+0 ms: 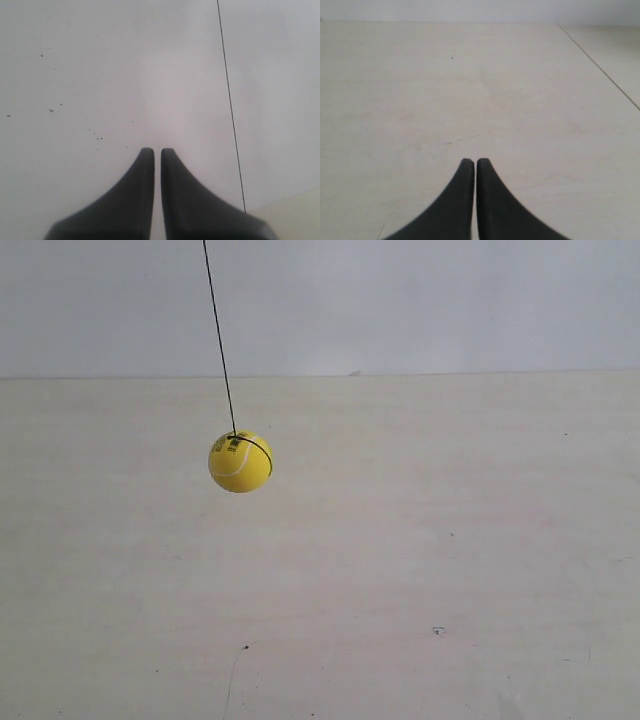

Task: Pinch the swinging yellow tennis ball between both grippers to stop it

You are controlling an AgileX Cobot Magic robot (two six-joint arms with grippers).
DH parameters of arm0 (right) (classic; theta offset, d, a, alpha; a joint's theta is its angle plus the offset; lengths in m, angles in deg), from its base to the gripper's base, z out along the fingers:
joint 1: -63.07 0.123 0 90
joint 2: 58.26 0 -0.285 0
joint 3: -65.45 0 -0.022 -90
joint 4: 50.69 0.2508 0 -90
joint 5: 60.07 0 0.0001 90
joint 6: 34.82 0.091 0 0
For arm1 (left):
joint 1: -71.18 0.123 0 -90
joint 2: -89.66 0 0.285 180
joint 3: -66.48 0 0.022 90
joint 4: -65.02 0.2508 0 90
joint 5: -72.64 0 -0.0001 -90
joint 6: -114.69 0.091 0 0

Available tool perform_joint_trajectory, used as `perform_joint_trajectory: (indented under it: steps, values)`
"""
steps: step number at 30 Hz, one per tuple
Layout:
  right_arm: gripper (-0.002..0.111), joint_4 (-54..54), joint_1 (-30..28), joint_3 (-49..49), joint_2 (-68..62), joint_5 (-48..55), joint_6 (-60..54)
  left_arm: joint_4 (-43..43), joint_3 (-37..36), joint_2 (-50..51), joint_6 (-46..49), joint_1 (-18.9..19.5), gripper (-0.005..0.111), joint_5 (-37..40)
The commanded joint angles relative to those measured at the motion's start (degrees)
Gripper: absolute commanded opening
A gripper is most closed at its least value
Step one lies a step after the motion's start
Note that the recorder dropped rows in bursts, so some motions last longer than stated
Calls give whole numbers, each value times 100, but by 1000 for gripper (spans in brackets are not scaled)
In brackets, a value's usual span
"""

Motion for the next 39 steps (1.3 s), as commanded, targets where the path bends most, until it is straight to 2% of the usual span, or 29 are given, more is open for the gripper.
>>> perform_joint_trajectory:
  steps: [1,12,19,21,25,26,32,39]
  values:
    - [0,9,-18,5,19,4,-9,-37,-23,-41,-74,6,5,26]
    - [0,9,-18,5,19,4,-9,-38,-23,-41,-74,6,5,52]
    - [0,9,-18,5,19,4,-9,-60,-295,-41,181,6,5,653]
    - [0,9,-18,5,19,4,-9,-539,-488,-60,655,6,5,836]
    - [0,9,-18,5,19,4,7,-2649,-767,-138,2368,6,5,1301]
    - [0,9,-18,5,19,4,7,-2892,-798,-176,2605,6,5,1448]
    - [0,9,-18,5,19,4,7,-3095,-814,-438,2817,24,5,2448]
    - [0,9,-18,5,19,4,7,-3537,-839,-1012,3169,560,5,3885]
